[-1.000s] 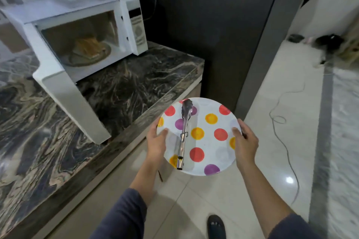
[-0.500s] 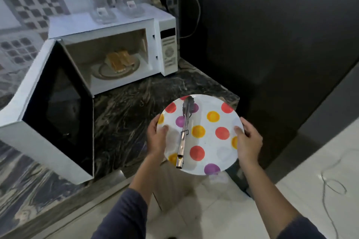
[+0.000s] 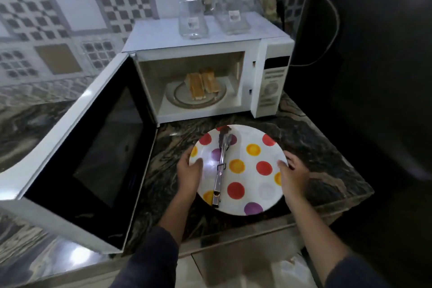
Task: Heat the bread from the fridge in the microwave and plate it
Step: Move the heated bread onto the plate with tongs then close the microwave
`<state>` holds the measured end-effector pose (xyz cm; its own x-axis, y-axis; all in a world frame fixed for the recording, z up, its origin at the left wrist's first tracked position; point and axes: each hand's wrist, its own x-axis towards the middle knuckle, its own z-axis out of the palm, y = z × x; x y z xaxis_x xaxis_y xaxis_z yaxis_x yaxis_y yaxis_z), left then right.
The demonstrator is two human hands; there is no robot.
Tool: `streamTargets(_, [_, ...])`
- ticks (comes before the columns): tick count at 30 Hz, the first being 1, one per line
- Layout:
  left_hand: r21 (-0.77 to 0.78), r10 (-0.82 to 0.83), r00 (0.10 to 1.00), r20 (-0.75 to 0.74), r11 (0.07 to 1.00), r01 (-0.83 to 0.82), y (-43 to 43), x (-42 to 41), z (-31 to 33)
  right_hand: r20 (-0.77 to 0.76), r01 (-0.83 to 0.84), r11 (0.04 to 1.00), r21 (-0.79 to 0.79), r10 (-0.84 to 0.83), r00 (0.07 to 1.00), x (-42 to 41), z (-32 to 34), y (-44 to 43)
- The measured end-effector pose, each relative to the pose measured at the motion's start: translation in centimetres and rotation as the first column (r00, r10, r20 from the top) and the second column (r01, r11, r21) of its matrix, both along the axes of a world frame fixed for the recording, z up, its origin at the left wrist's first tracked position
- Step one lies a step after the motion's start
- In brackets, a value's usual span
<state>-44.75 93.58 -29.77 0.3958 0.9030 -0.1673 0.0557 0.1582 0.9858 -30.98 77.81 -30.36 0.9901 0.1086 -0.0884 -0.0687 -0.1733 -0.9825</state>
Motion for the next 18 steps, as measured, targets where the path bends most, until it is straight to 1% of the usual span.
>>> streamTargets(3, [-0.008,0.079,0.996,-0.031,0.997,-0.079,1.6,0.1,-0.4,-0.034,-0.105,0.993,-0.048,0.104,0.994,1.6,-0.7,3.2])
streamTargets(6, [0.025,0.124,0.991,-0.053,0.992,-0.123,2.7,0.0,-0.8,-0.091,-0.205,0.973,-0.105,0.196,0.976,3.1,-1.6,5.6])
streamTargets(10, [0.042,0.173,0.98,-0.1,0.985,-0.169,4.1,0.6,-1.8,-0.136,-0.3,0.934,-0.195,0.277,0.951,4.8,-2.3,7.9])
streamTargets(14, [0.08,0.202,0.964,-0.173,0.978,-0.19,5.1,1.6,-2.9,-0.101,-0.348,0.896,-0.274,0.333,0.937,6.2,-2.2,9.2])
streamTargets(18, [0.116,0.238,0.931,-0.276,0.97,-0.214,6.3,2.0,-5.7,-0.046,-0.376,0.868,-0.324,0.382,0.923,7.3,-2.9,9.9])
